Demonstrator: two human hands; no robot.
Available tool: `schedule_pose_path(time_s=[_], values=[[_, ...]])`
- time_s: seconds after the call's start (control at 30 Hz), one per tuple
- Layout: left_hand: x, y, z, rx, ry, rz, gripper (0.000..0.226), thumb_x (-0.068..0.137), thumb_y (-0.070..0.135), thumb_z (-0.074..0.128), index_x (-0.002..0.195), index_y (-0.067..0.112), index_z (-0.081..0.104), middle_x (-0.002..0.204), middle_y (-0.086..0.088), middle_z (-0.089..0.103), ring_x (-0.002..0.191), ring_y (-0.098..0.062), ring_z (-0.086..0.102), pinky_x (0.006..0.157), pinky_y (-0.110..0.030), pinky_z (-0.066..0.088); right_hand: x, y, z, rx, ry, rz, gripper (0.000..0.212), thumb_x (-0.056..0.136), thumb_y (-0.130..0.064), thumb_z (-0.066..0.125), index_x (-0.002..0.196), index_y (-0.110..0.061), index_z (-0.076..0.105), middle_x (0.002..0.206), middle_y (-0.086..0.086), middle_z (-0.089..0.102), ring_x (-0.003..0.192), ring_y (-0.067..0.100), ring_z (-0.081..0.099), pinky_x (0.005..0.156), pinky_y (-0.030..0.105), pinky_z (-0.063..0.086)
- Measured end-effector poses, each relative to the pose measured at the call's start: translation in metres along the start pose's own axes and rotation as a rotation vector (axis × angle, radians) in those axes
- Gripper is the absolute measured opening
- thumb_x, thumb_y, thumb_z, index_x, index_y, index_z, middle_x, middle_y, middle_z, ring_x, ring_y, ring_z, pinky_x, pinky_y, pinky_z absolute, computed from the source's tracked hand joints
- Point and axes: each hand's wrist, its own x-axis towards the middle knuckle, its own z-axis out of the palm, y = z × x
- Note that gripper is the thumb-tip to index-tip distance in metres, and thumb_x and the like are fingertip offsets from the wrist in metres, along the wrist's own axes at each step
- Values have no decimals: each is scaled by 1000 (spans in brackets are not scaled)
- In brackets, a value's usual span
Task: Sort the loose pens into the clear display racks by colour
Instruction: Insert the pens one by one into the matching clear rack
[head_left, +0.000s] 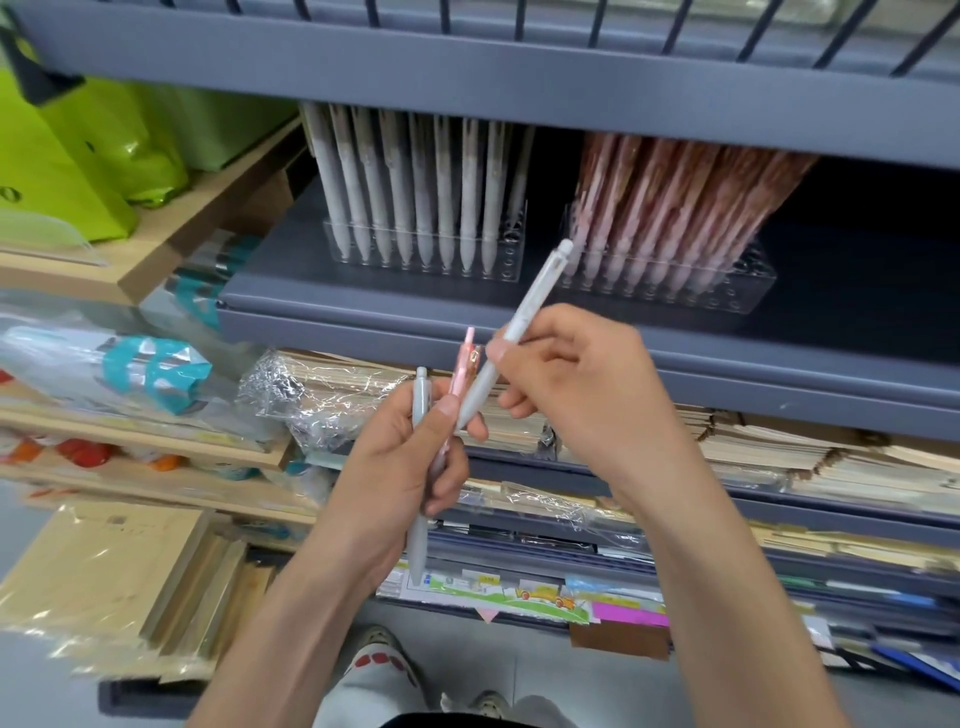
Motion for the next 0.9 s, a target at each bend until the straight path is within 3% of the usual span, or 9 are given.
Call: schedule_pose_path(time_s=[0.1,0.3,0.37,0.4,0.5,0.57,0.73,0.8,0.9], values=[[-1,0,-3,-16,44,-26,22,103,25,45,101,5,53,74,-15,57,40,-13,35,36,-21,30,9,0,-2,53,7,-20,3,91,-17,66,89,-16,68,71,2,71,63,12,70,63,29,59],[-3,-1,-21,-206,95,-171,17,106,23,44,92,18,53,65,-1,47,39,-9,29,30,-18,26,57,-3,-5,59,475,-180,10,95,-14,48,91,-21,54,87,4,69,88,21,70,82,40,58],[-2,1,-28,-224,92,-179,20,105,23,44,87,20,50,64,0,45,38,-8,27,29,-17,25,70,-2,-1,-82,550,-203,15,90,-11,47,95,-17,59,86,3,68,91,17,65,88,27,53],[-1,2,-31,-228,83,-176,20,105,23,44,86,21,48,65,1,45,38,-8,27,29,-17,25,76,-2,1,-150,589,-231,20,90,-10,47,103,-11,62,85,3,68,86,14,64,82,18,51],[3,4,-40,-238,66,-155,18,103,19,41,85,21,42,67,0,44,38,-8,27,29,-17,25,89,-3,9,-227,614,-336,17,99,-16,46,109,-5,55,88,4,65,78,19,67,71,32,53],[5,6,-45,-244,69,-145,16,101,15,41,86,20,43,69,-2,46,38,-8,28,29,-17,26,100,-2,15,-361,586,-365,11,100,-13,44,103,-13,54,89,0,61,75,5,62,66,18,47],[9,9,-48,-178,96,-126,8,105,13,42,102,12,50,76,-5,58,38,-10,32,31,-19,27,122,-18,19,-13,675,35,44,100,-21,47,61,-15,66,53,-5,60,47,7,58,42,20,38],[10,11,-49,-110,84,-131,13,106,19,43,112,16,54,80,-6,62,39,-12,36,33,-19,29,126,-22,21,-474,563,-15,32,102,-26,43,93,-13,72,74,7,67,69,24,63,56,30,32],[12,13,-50,-49,60,-152,14,106,26,44,110,27,57,80,-7,65,39,-13,38,33,-20,29,128,-21,21,-653,529,-51,32,102,-24,40,124,-6,56,113,22,66,104,41,59,75,37,40]])
